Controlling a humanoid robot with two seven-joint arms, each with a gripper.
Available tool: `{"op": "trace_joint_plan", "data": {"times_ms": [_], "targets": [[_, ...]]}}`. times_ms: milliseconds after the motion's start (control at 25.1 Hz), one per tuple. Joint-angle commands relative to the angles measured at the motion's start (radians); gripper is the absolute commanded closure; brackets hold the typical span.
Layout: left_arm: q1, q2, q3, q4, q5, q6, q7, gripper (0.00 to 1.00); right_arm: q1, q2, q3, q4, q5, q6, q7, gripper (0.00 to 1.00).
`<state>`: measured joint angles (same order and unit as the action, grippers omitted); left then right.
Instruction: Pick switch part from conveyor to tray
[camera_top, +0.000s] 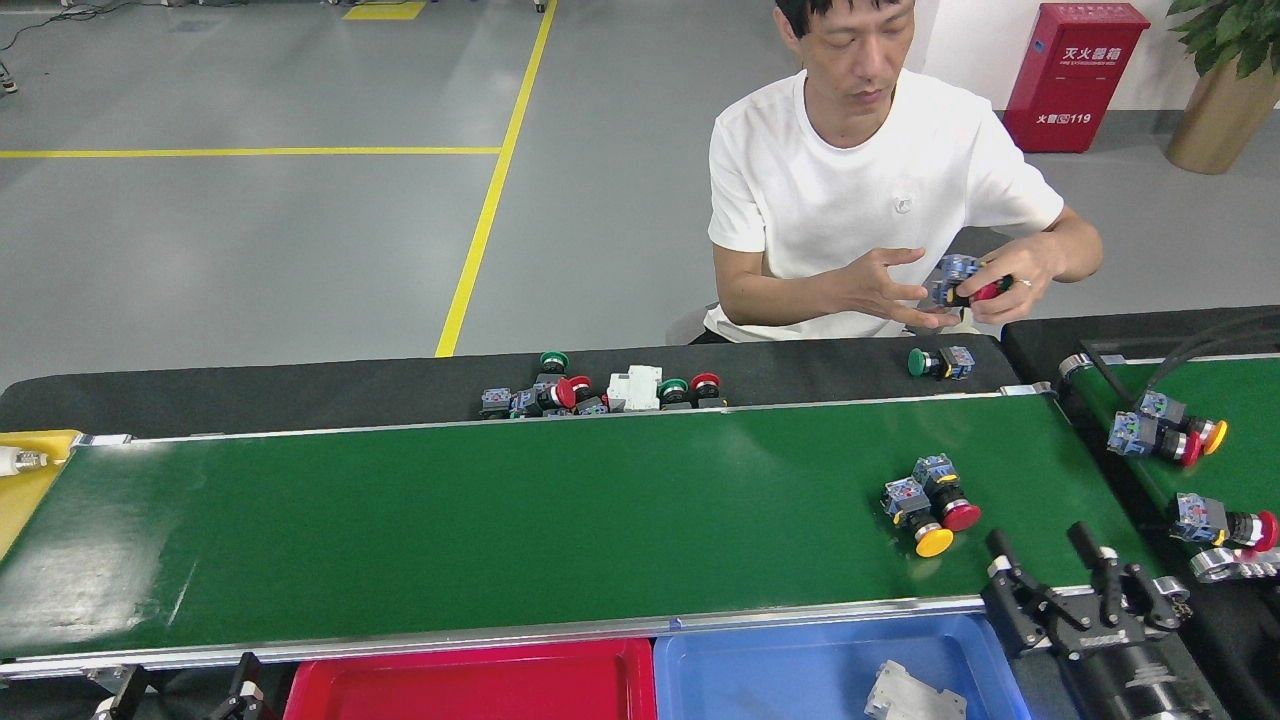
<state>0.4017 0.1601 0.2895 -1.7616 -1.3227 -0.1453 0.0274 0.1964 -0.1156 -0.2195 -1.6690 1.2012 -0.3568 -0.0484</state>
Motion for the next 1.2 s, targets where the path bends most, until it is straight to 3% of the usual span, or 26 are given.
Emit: {"op": "trace_joint_plan", "data": {"times_ms": [0,120,239,478,758,1037,1116,1156], "targets": [[-0.004,0.001,0.007,-0.013,-0.001,-0.004,0.012,0.00,0.037,-0.001,0.000,-0.038,0.001,0.001,-0.018,0.05],[-0.004,0.001,0.007,-0.013,-0.001,-0.019,0.012,0.00,0.034,0.016,0.040,-0.037,0.008,0.015,0.001,0.04],[-0.009,0.001,0.005,-0.013,-0.001,-0.025,0.014,0.00,-0.032,0.028,0.092,-0.020,0.031,0.070,0.087,0.04],[-0.012,0.001,0.008,-0.013,-0.001,-0.025,0.012,0.00,-0.187,0.021,0.301,0.124,0.083,0.246,0.124,0.03],[-0.029,0.006,0.013,-0.013,-0.001,-0.025,0.014,0.00,-0.331,0.039,0.433,0.267,0.086,0.360,0.134,0.03],[-0.030,-0.002,0.011,-0.013,-0.001,-0.023,0.014,0.00,-0.416,0.057,0.459,0.359,0.083,0.397,0.134,0.03],[-0.030,-0.002,0.011,-0.013,-0.003,-0.022,0.014,0.00,-0.434,0.076,0.482,0.391,0.084,0.398,0.136,0.15],[-0.032,-0.002,0.013,-0.013,-0.003,-0.020,0.014,0.00,-0.445,0.077,0.496,0.407,0.084,0.397,0.148,0.31]]}}
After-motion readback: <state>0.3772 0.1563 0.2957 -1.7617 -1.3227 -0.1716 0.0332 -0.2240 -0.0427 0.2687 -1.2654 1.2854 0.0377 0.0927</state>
